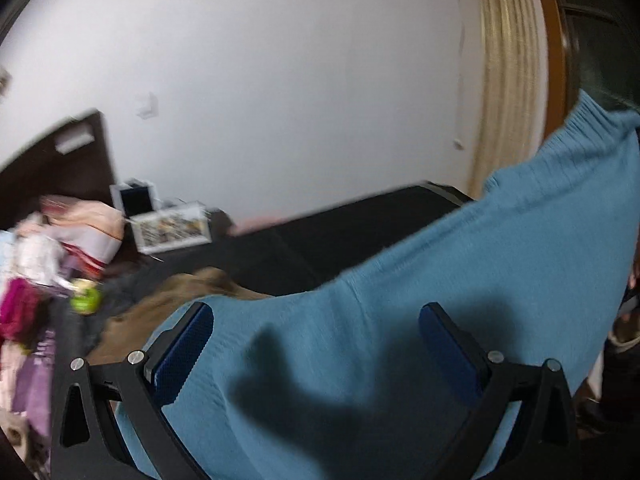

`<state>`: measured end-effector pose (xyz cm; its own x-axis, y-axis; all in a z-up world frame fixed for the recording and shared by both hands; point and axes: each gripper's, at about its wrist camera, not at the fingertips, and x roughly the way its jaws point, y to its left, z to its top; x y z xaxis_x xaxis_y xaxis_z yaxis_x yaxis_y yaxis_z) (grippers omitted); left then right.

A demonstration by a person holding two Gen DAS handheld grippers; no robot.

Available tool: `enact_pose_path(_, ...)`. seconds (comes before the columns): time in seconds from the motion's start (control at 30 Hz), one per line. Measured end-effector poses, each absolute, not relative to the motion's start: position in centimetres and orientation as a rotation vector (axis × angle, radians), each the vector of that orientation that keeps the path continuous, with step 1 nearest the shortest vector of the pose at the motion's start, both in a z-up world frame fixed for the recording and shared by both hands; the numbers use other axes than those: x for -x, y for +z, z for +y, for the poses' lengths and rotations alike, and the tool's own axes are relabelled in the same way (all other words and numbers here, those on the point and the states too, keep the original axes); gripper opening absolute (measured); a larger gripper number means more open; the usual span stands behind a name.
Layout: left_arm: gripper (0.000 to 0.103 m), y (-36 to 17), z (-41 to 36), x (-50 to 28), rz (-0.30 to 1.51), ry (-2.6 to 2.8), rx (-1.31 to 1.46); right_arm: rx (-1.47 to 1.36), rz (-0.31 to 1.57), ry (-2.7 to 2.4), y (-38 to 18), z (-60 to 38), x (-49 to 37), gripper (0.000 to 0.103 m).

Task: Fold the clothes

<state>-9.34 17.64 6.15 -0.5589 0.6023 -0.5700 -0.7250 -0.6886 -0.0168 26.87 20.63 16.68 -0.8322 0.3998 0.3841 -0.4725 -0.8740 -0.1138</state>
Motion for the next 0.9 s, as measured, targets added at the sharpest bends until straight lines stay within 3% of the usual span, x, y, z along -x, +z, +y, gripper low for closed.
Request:
enact_pose_path(0.43,0.103,0.5,25.7,8.9,0.356,1.87,0.819,-0.44,-0.179,2.602,15.9,25.2,-27.0,0.012)
enact_pose_path(0.63,0.103,-3.3,30.7,7.8,0.439,1.746,0.863,-0.377,-0.23,2.594,15.2,26.1,-26.1,0.012)
enact_pose_path(0.9,0.103,-6.4,33.7,8.7,0.416,1.575,0.999,-0.328,-0.23,2.604,14.8,27.8,-25.6,0.012)
